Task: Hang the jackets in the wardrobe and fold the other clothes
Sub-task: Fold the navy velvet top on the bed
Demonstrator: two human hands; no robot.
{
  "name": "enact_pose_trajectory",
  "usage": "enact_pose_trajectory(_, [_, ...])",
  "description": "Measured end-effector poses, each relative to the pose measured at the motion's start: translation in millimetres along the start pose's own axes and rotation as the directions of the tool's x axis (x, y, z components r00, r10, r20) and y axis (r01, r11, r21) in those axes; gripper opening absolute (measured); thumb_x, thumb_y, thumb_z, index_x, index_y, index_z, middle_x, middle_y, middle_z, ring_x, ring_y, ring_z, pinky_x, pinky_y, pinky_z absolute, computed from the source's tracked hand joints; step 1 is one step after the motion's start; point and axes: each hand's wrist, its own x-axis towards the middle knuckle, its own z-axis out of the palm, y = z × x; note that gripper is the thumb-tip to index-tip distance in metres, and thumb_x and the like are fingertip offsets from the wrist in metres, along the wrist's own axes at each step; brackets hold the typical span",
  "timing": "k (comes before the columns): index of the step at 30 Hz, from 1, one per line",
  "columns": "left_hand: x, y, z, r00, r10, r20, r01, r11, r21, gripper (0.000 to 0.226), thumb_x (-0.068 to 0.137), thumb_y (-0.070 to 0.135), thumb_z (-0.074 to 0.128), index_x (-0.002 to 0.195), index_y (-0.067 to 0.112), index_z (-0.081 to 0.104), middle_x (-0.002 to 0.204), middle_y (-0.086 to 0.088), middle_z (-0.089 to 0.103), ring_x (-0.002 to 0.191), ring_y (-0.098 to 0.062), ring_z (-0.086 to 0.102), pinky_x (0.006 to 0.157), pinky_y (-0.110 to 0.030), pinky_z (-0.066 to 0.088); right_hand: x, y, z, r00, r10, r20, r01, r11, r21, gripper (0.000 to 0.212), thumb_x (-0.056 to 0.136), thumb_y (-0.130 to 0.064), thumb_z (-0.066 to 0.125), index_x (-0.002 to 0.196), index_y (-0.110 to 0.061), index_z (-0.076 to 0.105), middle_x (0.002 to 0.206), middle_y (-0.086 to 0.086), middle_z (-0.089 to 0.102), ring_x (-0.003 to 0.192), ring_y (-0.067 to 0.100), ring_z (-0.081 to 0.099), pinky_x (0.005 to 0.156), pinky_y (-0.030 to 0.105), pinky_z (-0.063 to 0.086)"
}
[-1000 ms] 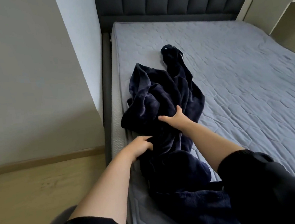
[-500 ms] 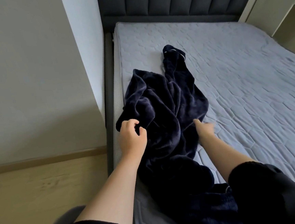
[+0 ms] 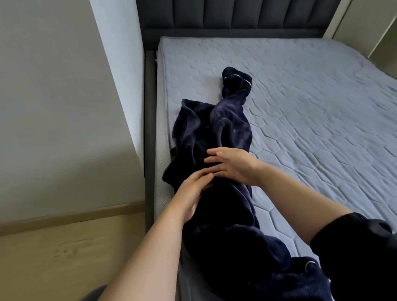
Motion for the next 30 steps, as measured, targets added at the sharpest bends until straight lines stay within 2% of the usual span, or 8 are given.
enact_pose_trajectory(3, [-1, -11, -1, 0.999, -0.021, -0.037, 0.033, 0.925, 0.378, 0.051, 0.085, 0.015, 0.067, 0.133, 0.015, 0.050, 0.112, 0.001, 0.064, 0.097, -0.007, 0.060, 0.081, -0.016, 0.046, 6, 14, -5, 0.905, -0.143, -0.400, 0.048, 0.970, -0.238, 0.032, 0.091, 0.008, 0.035, 0.114, 0.001, 0.056, 0.099, 0.015, 0.059, 0.069, 0.017, 0.059, 0.058, 0.017, 0.050])
enact_pose_trajectory(5, [1, -15, -2, 0.999, -0.003, -0.034, 0.020, 0.866, 0.500, 0.051, 0.084, 0.019, 0.069, 0.132, 0.016, 0.052, 0.123, 0.001, 0.061, 0.107, -0.008, 0.056, 0.091, -0.020, 0.042, 7, 27, -20, 0.760, -0.279, -0.587, -0.019, 0.893, -0.450, 0.030, 0.085, 0.002, 0.046, 0.111, -0.009, 0.058, 0.108, 0.011, 0.060, 0.081, 0.016, 0.058, 0.065, 0.017, 0.047])
enact_pose_trajectory(7, [0, -14, -3, 0.999, -0.016, -0.050, 0.036, 0.891, 0.452, 0.047, 0.084, 0.025, 0.067, 0.129, 0.020, 0.054, 0.120, 0.005, 0.062, 0.107, -0.008, 0.058, 0.090, -0.020, 0.044, 3, 39, -31, 0.739, -0.241, -0.629, -0.125, 0.869, -0.479, 0.050, 0.080, -0.012, 0.065, 0.127, -0.013, 0.047, 0.122, 0.007, 0.051, 0.105, 0.020, 0.053, 0.085, 0.025, 0.045])
enact_pose_trajectory(11, [-3, -8, -5, 0.997, -0.043, -0.068, 0.061, 0.954, 0.293, 0.030, 0.085, 0.037, 0.065, 0.113, 0.029, 0.064, 0.102, 0.011, 0.067, 0.095, -0.004, 0.062, 0.073, -0.016, 0.047, -1, 48, -31, 0.887, -0.084, -0.454, -0.065, 0.951, -0.302, 0.060, 0.074, -0.021, 0.077, 0.126, -0.015, 0.047, 0.100, -0.005, 0.062, 0.091, 0.012, 0.060, 0.071, 0.021, 0.046])
enact_pose_trajectory(19, [1, -8, 0, 0.983, 0.045, -0.181, -0.003, 0.974, 0.229, 0.007, 0.083, 0.028, 0.070, 0.089, 0.024, 0.069, 0.077, 0.008, 0.070, 0.071, -0.003, 0.064, 0.058, -0.011, 0.046, 3, 27, -20, 0.942, -0.176, -0.286, 0.004, 0.857, -0.516, 0.022, 0.083, -0.009, 0.064, 0.105, -0.006, 0.067, 0.088, 0.010, 0.067, 0.072, 0.015, 0.059, 0.068, 0.025, 0.050])
enact_pose_trajectory(24, [3, -13, -3, 0.972, 0.053, -0.230, -0.001, 0.975, 0.221, 0.011, 0.086, 0.013, 0.066, 0.078, 0.021, 0.069, 0.071, 0.001, 0.068, 0.066, -0.011, 0.063, 0.060, -0.017, 0.050, 1, 21, -20, 0.949, -0.173, -0.265, 0.025, 0.875, -0.483, 0.038, 0.085, -0.002, 0.063, 0.121, -0.004, 0.052, 0.076, 0.016, 0.065, 0.062, 0.019, 0.061, 0.067, 0.033, 0.057])
enact_pose_trajectory(27, [5, -15, -5, 0.975, -0.001, -0.223, 0.038, 0.986, 0.162, 0.017, 0.088, 0.012, 0.063, 0.075, 0.020, 0.070, 0.071, -0.002, 0.070, 0.068, -0.016, 0.066, 0.067, -0.027, 0.051, 0, 20, -22, 0.933, -0.287, -0.217, 0.106, 0.794, -0.598, 0.076, 0.085, 0.001, 0.054, 0.144, -0.036, 0.025, 0.079, 0.015, 0.064, 0.063, 0.020, 0.061, 0.061, 0.029, 0.058])
enact_pose_trajectory(30, [5, -15, -6, 0.980, -0.026, -0.198, 0.049, 0.993, 0.110, 0.021, 0.090, 0.009, 0.059, 0.075, 0.018, 0.071, 0.072, -0.002, 0.072, 0.067, -0.016, 0.067, 0.064, -0.026, 0.052, 5, 14, -23, 0.910, -0.408, -0.070, 0.184, 0.550, -0.815, 0.075, 0.085, -0.001, 0.049, 0.139, -0.049, 0.031, 0.081, -0.004, 0.055, 0.067, 0.012, 0.056, 0.067, 0.024, 0.052])
